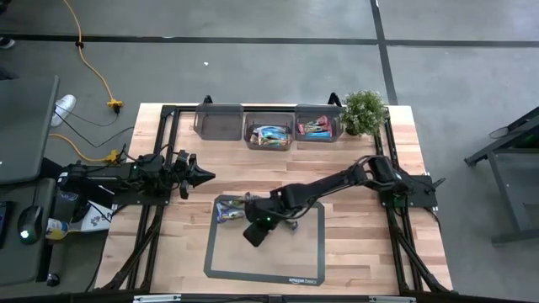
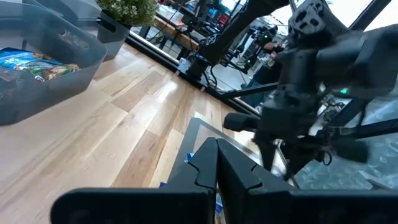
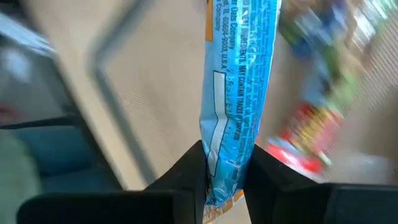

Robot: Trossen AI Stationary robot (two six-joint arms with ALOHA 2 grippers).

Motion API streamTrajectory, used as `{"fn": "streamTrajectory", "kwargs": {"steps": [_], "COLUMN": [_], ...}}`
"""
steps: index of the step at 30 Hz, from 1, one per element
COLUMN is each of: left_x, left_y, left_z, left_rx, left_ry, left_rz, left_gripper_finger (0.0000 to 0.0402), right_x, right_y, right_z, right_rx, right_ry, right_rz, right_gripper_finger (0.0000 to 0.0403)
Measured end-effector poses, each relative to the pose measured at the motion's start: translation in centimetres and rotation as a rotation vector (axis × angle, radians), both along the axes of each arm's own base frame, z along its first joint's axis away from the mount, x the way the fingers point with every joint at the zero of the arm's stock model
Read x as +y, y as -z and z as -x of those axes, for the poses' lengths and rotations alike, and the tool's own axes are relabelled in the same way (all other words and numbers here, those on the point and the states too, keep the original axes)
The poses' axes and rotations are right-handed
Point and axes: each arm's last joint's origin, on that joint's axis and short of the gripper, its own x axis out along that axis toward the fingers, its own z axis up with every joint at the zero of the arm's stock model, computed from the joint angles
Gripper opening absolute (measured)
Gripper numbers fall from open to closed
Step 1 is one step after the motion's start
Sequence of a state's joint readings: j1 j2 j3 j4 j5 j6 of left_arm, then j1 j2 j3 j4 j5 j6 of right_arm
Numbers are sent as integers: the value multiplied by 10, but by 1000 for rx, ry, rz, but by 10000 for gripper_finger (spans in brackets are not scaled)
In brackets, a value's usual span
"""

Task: Pick and place Granola Bars by type
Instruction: Put the yellow granola bar into the center black bin

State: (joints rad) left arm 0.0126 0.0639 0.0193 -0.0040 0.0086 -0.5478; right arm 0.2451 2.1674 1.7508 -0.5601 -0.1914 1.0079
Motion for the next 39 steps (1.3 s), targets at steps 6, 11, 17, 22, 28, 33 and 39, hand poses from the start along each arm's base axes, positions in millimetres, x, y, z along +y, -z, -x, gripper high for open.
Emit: {"fn": "streamTrajectory", "kwargs": {"steps": [6, 11, 17, 22, 28, 33, 39], "left_x": [0, 0, 0, 0, 0, 0, 0], "left_y": [0, 0, 0, 0, 0, 0, 0], "left_z": [0, 0, 0, 0, 0, 0, 0], "left_rx": [0, 0, 0, 0, 0, -1, 0], "left_ry": [-1, 0, 0, 0, -1, 0, 0], "left_rz": [0, 0, 0, 0, 0, 0, 0], "left_gripper_finger": [1, 1, 1, 1, 1, 1, 1], "right_x": [-10, -18, -25, -28, -32, -41, -65], "right_y": [-23, -41, -57, -65, -72, -84, -100], "right_z": [-21, -33, -40, -43, -45, -48, -50], "right_rx": [-280, -492, -683, -774, -854, -991, -1188], "right_ry": [-45, -96, -137, -137, -134, -118, -70], "right_rz": [-75, -114, -140, -142, -137, -97, -8], "right_gripper_finger": [68, 68, 69, 69, 69, 69, 69]}}
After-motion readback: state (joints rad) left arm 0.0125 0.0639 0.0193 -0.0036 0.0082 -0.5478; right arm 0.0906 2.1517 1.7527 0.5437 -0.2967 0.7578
